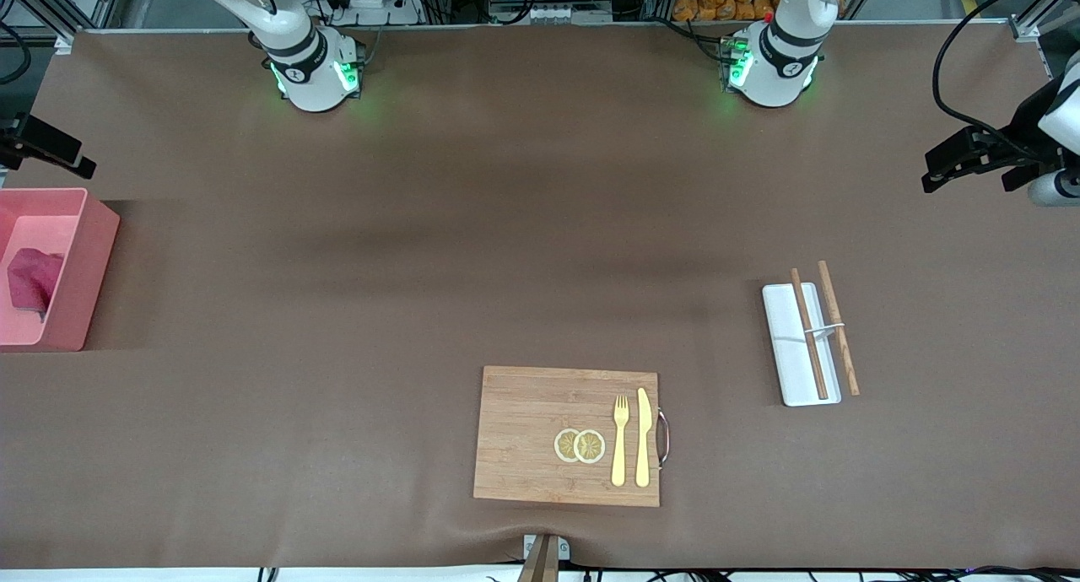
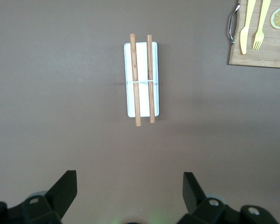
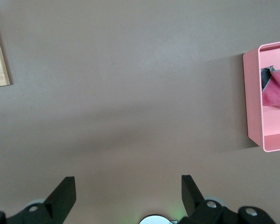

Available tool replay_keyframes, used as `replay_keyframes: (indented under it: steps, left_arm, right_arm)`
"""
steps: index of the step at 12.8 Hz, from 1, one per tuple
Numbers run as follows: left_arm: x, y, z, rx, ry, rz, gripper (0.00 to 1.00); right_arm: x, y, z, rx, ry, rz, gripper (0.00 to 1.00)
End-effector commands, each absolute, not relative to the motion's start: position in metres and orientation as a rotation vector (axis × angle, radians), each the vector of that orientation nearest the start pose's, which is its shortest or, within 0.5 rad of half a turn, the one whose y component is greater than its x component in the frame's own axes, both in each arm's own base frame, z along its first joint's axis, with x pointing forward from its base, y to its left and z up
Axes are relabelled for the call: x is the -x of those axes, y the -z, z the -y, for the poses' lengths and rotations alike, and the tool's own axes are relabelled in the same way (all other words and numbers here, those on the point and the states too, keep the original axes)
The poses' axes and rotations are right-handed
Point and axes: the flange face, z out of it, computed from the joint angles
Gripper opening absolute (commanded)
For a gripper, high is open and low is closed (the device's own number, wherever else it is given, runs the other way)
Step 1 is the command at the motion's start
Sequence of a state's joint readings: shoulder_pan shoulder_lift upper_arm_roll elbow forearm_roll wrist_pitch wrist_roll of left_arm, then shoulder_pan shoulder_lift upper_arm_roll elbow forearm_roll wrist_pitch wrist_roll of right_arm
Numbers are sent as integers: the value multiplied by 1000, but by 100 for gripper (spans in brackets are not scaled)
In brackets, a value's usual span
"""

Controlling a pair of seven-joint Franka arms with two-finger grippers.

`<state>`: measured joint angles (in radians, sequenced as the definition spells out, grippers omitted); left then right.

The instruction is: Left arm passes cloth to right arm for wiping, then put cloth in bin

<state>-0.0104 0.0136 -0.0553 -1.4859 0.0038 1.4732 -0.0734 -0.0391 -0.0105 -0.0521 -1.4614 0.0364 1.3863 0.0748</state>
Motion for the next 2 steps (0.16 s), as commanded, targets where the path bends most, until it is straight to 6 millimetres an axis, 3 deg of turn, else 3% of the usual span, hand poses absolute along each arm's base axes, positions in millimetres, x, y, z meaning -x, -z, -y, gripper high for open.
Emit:
replay_keyframes:
  steps: [1,2]
  left_arm:
    - [-541,-660,35,3115,-21,-5,100]
    - [-541,-660,36,3113,-21,-3,100]
  right_arm:
    - [-526,-669,48,3083,-102,-288,100]
    - [-526,-670,48,3085,-100,-289,100]
